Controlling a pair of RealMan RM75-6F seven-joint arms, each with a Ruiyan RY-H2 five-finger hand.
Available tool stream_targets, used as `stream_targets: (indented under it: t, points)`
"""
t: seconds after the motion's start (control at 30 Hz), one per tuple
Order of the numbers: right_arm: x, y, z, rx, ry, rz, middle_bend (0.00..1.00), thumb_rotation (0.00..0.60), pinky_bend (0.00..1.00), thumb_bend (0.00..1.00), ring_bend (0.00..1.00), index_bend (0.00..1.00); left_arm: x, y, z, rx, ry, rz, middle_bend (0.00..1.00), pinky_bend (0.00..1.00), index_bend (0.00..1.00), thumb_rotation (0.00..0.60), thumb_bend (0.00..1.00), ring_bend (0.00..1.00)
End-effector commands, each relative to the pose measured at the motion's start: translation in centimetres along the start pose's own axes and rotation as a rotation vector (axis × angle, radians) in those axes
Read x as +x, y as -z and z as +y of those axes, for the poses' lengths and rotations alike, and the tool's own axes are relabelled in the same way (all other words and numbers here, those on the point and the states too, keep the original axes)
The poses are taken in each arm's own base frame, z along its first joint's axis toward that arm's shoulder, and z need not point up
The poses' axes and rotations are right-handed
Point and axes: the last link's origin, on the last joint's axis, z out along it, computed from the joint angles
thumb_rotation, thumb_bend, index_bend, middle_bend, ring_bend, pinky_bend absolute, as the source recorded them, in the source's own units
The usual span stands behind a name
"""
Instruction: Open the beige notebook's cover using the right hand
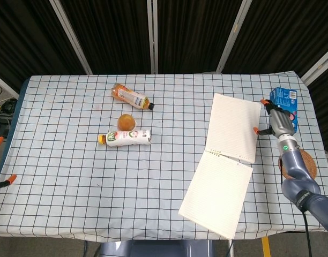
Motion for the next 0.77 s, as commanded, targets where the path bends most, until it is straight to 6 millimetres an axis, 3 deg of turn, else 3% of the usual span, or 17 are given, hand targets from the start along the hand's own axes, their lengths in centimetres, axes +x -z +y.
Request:
stream_targets:
  t: [0.03, 0.27, 0.53, 0.77]
  points:
    - [-0.4, 4.3, 1.7, 0.085, 0.073, 0.040, 0.00, 0.600, 0.00, 0.16, 0.00, 0.00, -0.1, 0.0, 0.1, -0.008, -0.004, -0.001, 0.00, 0.00, 0.00, 0.600, 0.08, 0.00]
    - [-2.2, 11.6, 3.4, 0.175, 0.245, 0.145, 0.00, 0.600, 0.00, 0.15, 0.00, 0.00, -0.8, 0.4, 0.7, -0.046, -0.019, -0.013, 0.00, 0.00, 0.00, 0.600, 0.04, 0.00]
    - [-4.2, 18.3, 4.3, 0.179, 0.325, 0.190, 0.00, 0.600, 0.00, 0.15, 0.00, 0.00, -1.2, 1.1, 1.0, -0.085, -0.002, -0.010, 0.00, 0.00, 0.00, 0.600, 0.03, 0.00]
    - [-4.6, 21.5, 4.4, 0.187, 0.302, 0.203, 0.00, 0.600, 0.00, 0.15, 0.00, 0.00, -1.1, 1.6, 0.7, -0.085, 0.004, 0.000, 0.00, 0.00, 0.00, 0.600, 0.03, 0.00]
